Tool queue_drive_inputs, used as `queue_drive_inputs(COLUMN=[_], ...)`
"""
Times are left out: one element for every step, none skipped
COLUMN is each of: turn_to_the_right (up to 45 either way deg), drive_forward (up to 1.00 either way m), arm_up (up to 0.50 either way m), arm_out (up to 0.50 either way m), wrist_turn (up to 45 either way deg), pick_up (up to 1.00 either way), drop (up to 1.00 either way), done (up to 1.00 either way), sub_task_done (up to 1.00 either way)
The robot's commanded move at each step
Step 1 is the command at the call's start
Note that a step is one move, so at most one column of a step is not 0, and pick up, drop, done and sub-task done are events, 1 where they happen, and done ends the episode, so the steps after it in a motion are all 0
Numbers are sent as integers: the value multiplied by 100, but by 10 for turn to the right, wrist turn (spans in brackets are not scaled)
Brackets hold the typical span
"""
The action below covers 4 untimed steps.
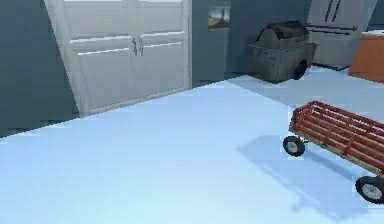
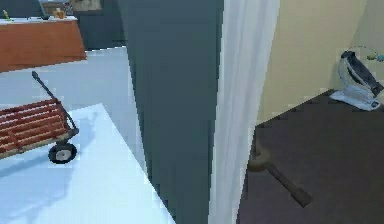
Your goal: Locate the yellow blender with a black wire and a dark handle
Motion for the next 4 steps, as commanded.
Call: queue_drive_inputs(turn_to_the_right=[0, 120, 0, 0], drive_forward=[25, 0, 100, 100], arm_up=[0, 0, 0, 0], arm_out=[0, 0, 0, 0], wrist_turn=[0, 0, 0, 0], pick_up=[0, 0, 0, 0], drop=[0, 0, 0, 0], done=[0, 0, 0, 0], sub_task_done=[0, 0, 0, 0])
